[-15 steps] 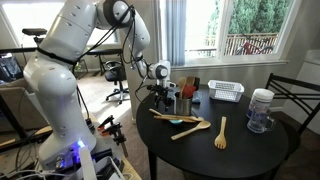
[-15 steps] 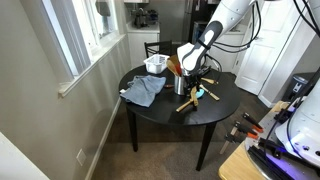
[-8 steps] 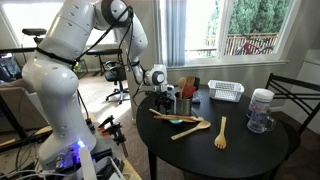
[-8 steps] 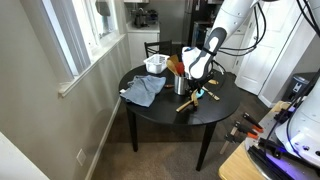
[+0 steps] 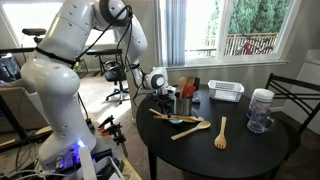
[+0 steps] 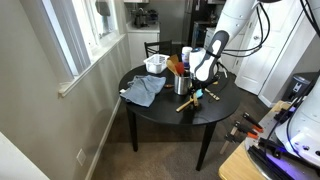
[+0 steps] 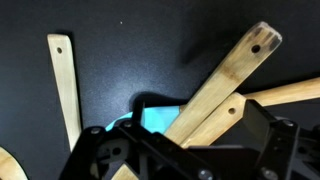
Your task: Pick a wooden spoon and place it in the silver cup
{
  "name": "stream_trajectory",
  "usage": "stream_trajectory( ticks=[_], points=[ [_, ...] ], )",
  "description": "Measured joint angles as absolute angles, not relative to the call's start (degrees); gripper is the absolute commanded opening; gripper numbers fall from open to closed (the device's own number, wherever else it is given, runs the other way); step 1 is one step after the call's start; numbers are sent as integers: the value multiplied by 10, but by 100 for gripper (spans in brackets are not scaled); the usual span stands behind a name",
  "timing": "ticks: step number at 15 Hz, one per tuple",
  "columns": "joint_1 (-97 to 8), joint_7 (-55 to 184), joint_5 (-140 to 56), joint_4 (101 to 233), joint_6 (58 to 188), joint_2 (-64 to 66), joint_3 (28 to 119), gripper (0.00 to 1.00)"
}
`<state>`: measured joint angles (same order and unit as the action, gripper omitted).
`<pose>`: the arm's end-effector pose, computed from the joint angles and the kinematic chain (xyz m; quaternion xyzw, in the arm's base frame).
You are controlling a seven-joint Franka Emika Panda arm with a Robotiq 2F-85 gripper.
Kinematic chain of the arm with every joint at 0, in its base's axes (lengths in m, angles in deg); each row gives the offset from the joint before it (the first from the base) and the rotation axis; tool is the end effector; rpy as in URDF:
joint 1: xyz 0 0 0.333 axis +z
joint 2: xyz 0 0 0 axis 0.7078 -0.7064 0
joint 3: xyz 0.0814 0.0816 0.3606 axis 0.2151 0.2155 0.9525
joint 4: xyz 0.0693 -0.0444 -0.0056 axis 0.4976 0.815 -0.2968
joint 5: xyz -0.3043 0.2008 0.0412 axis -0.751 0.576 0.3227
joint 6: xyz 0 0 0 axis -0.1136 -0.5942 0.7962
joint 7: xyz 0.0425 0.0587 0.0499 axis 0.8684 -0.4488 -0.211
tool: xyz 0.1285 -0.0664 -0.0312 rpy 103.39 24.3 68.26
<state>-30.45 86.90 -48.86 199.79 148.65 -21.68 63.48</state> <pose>0.5569 0.0103 0.1046 0.9875 -0.1158 -0.0094 0.1069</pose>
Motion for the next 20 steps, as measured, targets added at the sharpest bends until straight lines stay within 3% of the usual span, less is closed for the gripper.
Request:
stream_trajectory(
  ticks=[11,20],
  points=[
    [-402,856,-358,1924,1487,-271,699,100],
    [-390,856,-354,1929,1558,-271,680,100]
  ],
)
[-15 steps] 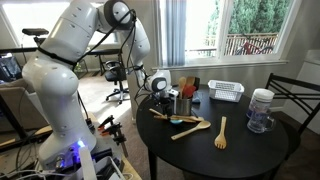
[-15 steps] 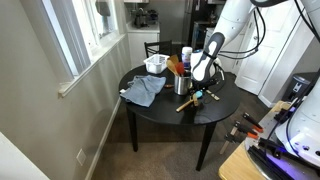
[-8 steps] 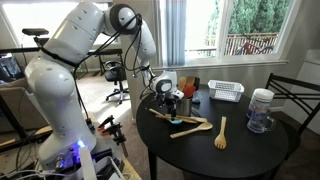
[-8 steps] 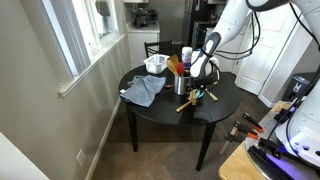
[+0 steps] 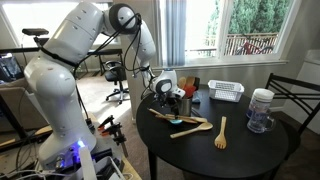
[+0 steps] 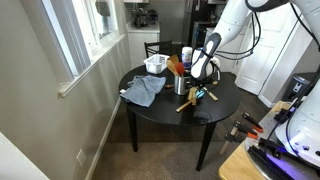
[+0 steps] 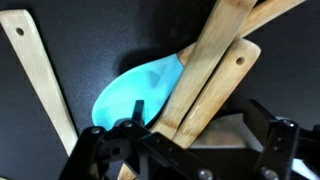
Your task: Pick a wooden spoon and place it in the silver cup
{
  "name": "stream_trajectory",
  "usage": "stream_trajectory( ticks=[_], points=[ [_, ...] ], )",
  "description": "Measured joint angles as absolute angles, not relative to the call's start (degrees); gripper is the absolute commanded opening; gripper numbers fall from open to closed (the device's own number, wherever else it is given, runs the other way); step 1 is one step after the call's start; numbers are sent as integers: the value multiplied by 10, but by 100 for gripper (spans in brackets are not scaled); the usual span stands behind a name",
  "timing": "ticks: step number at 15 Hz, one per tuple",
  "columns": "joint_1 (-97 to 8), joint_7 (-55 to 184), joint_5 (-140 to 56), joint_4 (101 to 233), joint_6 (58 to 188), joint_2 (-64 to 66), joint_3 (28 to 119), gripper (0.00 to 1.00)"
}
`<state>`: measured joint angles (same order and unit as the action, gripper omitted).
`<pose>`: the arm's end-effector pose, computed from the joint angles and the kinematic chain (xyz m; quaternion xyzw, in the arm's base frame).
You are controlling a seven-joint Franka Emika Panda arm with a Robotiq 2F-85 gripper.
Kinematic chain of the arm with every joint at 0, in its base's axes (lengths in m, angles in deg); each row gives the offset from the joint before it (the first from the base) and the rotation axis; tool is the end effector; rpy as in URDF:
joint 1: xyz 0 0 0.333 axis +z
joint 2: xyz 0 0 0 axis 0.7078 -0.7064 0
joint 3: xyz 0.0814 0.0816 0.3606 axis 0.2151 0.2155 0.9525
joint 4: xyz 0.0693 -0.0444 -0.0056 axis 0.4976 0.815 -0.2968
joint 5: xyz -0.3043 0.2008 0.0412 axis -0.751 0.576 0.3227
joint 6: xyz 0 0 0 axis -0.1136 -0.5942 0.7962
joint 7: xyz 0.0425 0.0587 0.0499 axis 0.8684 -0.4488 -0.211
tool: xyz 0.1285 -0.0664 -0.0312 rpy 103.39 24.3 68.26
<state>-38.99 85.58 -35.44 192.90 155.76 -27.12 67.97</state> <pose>0.6064 -0.0354 0.0887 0.9666 -0.2485 0.0505 0.0380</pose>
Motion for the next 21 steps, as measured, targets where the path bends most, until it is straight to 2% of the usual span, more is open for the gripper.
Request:
stream_trajectory(
  ticks=[7,16,19,21],
  points=[
    [-364,856,-354,1953,1620,-285,651,100],
    [-365,848,-354,1949,1627,-306,660,100],
    [-381,813,-354,1949,1627,-304,677,100],
    [-424,755,-354,1953,1626,-295,722,100]
  ],
)
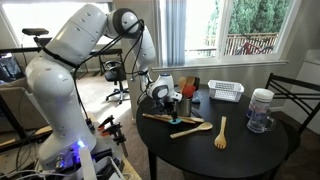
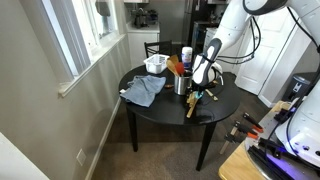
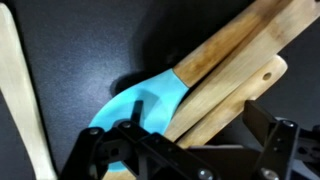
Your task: Pick a wooden spoon and place it in the silver cup
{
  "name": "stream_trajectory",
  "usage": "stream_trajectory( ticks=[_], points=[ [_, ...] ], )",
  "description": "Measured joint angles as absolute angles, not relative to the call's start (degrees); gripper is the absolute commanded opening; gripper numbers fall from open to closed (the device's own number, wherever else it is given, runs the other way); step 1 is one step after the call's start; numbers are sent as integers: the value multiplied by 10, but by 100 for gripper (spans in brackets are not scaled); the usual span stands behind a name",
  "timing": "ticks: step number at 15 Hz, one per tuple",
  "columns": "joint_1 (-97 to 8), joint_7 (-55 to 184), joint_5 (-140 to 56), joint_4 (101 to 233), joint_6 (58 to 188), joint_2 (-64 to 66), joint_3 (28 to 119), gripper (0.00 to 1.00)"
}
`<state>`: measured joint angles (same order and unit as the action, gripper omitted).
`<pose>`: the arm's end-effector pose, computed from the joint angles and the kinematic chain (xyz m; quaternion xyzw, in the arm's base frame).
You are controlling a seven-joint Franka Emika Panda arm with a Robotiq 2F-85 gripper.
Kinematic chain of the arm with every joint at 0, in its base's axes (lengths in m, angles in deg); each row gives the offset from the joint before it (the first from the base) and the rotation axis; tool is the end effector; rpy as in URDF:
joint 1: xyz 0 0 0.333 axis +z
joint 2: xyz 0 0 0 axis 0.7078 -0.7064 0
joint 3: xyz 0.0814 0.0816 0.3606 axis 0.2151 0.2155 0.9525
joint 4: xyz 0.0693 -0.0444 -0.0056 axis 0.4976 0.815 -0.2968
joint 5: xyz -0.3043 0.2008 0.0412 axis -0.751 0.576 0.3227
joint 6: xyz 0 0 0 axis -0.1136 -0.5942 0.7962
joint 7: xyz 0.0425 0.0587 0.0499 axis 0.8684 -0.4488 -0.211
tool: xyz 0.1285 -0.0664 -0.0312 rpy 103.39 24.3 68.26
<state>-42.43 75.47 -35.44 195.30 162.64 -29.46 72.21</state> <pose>0.5917 -0.0287 0.0613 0.9842 -0.1658 0.0597 0.0190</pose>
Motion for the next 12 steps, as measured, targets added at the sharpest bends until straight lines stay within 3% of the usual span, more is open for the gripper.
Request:
stream_trajectory(
  ticks=[5,12],
  points=[
    [-534,638,-355,1976,1621,-275,837,100],
    [-555,618,-349,1990,1618,-265,861,100]
  ],
)
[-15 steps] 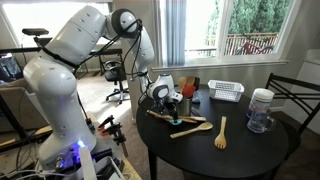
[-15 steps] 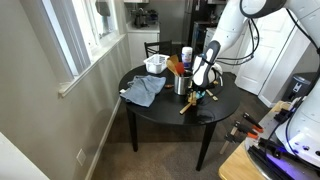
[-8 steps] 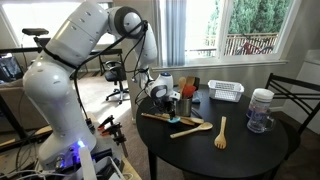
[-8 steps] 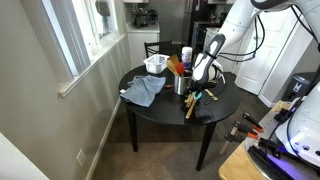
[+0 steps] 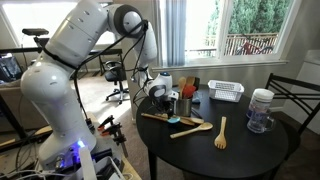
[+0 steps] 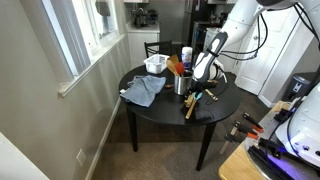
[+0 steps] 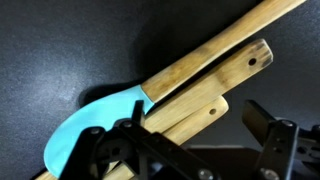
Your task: Pick a wooden spoon and place it in the silver cup
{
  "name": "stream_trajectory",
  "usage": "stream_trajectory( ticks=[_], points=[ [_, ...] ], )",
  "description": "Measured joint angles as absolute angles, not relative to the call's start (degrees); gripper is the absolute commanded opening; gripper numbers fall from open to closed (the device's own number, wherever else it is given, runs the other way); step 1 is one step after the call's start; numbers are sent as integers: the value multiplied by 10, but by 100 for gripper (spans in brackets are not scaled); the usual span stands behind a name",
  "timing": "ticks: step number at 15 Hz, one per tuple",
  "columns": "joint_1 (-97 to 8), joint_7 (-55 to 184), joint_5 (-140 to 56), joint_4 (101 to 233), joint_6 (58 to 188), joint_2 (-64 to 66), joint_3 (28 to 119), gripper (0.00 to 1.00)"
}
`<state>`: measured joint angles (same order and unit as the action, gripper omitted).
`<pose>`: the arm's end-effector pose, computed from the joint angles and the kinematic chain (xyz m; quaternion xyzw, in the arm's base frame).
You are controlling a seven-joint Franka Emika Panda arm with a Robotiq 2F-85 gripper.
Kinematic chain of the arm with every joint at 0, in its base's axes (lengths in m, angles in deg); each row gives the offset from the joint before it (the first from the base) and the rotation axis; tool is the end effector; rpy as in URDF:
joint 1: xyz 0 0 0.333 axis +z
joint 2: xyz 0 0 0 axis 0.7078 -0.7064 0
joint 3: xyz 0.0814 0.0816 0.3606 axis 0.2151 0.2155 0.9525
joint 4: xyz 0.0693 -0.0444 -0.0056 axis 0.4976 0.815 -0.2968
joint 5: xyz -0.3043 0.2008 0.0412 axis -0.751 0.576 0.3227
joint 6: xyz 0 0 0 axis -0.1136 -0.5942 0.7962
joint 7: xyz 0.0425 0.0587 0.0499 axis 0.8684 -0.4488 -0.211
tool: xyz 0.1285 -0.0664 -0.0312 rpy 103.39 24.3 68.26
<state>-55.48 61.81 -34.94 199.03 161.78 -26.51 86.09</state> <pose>0.5743 -0.0164 0.0759 -0.9938 0.0843 -0.0432 0.0592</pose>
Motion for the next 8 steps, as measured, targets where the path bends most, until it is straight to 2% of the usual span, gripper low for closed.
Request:
stream_trajectory(
  ticks=[8],
  points=[
    [-593,683,-222,1956,1611,-272,907,100]
  ],
)
